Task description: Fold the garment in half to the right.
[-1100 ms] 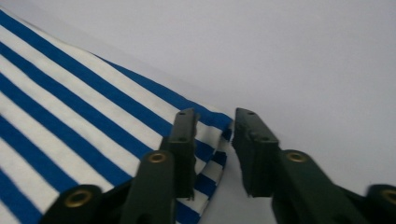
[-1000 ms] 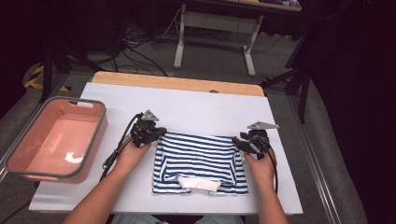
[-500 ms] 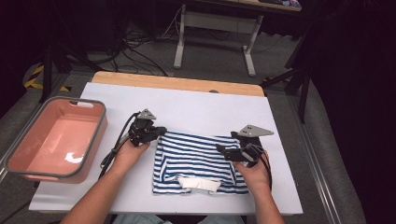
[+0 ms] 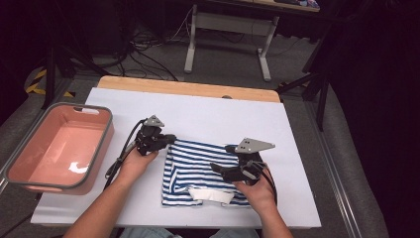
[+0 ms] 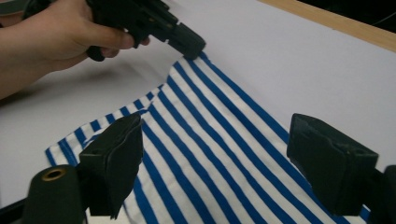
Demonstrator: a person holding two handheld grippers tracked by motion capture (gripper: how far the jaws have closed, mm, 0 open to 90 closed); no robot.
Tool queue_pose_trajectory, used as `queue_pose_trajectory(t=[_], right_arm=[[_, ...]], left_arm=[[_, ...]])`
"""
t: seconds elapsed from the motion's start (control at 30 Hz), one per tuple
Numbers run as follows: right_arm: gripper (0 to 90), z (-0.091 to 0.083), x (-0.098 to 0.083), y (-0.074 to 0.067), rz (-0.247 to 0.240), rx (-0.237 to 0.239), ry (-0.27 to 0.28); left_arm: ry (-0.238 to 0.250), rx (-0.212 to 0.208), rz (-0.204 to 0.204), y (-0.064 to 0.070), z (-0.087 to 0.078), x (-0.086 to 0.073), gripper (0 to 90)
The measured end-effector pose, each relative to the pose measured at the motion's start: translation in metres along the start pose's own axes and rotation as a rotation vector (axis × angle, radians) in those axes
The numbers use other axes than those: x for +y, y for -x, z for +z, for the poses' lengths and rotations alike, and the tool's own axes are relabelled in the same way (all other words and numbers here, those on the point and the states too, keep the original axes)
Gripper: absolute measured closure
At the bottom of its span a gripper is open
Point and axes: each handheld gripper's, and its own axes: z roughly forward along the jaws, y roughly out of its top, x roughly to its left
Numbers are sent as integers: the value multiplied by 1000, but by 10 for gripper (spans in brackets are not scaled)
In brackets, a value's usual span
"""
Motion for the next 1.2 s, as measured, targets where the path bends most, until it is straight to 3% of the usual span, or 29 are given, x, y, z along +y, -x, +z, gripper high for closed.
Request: queue_pose_trajectory(t=[0.57,0.83,1.2], right_arm=[[191,25,7,-43,-130,105,-53],[201,36,7,-59,-158,157,-67],[264,57,3,-77,-205,221,-127]], left_arm=[[4,-6,4,0,-1,0,837],[4,-6,4,1,0,0,837],[4,-10,8,1,-3,0,837]])
